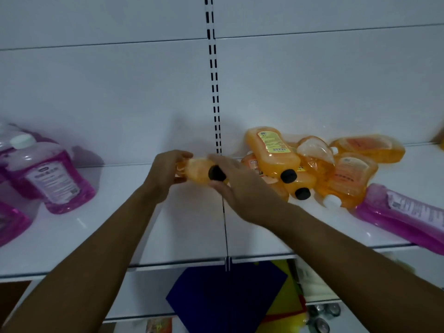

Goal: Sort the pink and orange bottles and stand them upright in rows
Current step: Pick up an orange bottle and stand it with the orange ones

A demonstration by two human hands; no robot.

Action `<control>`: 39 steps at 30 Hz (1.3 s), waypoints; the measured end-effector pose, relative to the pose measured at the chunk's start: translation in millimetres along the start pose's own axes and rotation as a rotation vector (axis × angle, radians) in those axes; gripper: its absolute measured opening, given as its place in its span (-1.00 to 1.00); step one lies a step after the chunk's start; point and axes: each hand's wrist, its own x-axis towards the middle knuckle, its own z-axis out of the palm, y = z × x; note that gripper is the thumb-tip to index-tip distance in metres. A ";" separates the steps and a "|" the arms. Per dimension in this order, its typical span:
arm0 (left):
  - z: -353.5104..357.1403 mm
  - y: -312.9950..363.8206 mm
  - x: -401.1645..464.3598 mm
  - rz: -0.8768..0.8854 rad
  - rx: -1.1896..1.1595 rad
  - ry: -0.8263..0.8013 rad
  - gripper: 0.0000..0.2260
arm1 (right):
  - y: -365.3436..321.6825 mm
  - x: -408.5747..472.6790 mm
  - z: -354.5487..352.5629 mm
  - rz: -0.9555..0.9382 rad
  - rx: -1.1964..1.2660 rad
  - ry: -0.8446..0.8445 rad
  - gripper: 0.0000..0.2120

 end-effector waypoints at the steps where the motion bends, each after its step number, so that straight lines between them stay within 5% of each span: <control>1: -6.0 0.9 -6.3 0.010 0.000 -0.061 -0.78 | -4.9 1.5 -4.6 0.010 0.080 0.096 -0.56; 5: -15.8 14.9 -31.5 0.152 0.106 -0.291 -0.67 | -21.8 6.7 -28.6 0.070 0.194 0.394 -0.63; 12: 39.2 60.5 -56.8 0.414 0.345 -0.370 -0.70 | -29.3 -31.1 -82.3 0.153 0.135 0.637 -0.57; 17: 131.7 89.8 -68.7 0.539 0.310 -0.537 -0.79 | -1.7 -87.0 -137.9 0.212 0.002 0.653 -0.25; 23: 286.2 113.8 -75.7 0.615 0.363 -0.689 -0.48 | 65.0 -168.4 -221.3 0.331 -0.180 0.718 -0.22; 30: 452.5 107.1 -89.0 0.614 0.372 -0.805 -0.58 | 171.5 -246.6 -295.5 0.469 -0.335 0.664 -0.27; 37: 535.9 101.6 -66.0 0.586 0.461 -0.877 -0.46 | 253.3 -262.7 -327.2 0.521 -0.333 0.576 -0.33; 39: 553.7 99.3 -52.7 0.563 0.451 -0.875 -0.60 | 272.9 -256.7 -333.0 0.522 -0.342 0.560 -0.32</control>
